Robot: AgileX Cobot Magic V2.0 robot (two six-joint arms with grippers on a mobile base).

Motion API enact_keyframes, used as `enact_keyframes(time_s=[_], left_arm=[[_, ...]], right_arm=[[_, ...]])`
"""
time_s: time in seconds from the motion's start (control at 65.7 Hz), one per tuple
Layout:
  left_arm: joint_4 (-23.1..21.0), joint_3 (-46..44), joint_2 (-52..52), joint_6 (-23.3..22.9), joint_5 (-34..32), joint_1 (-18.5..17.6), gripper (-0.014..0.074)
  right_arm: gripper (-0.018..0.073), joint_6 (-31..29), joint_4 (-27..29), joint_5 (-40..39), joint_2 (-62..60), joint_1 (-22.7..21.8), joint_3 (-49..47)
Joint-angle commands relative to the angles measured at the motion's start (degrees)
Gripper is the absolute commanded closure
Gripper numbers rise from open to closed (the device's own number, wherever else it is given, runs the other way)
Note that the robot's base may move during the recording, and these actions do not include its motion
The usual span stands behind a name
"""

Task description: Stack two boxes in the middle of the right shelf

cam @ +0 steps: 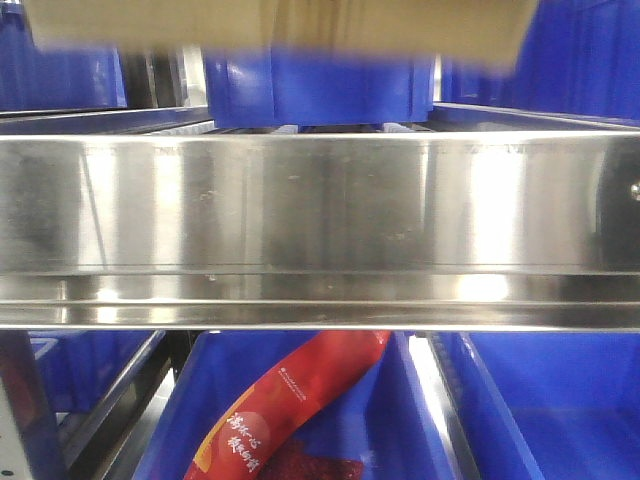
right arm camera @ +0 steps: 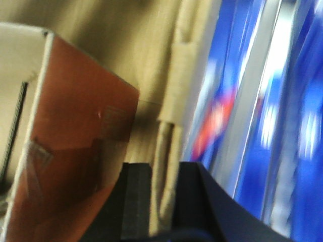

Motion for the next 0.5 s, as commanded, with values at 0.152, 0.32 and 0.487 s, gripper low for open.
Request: enact_keyframes(time_s=[0.152, 0.32, 0.487], left_arm=[[4.9, -0.5, 6.1, 0.4, -2.1, 0.4, 0.0708], [4.1, -0.4, 7.1, 0.4, -2.1, 0.4, 0.0640], [4.1, -0.6, 7.1, 0.4, -2.1, 0.4, 0.0279]], right_arm=[[0.0711, -1.2, -0.4, 1.6, 5.4, -0.4, -0.4], [0.0540, -1.2, -0.4, 1.9, 6.4, -0.4, -0.4], [0.0126, -1.1, -0.4, 0.8, 5.8, -0.4, -0.5]])
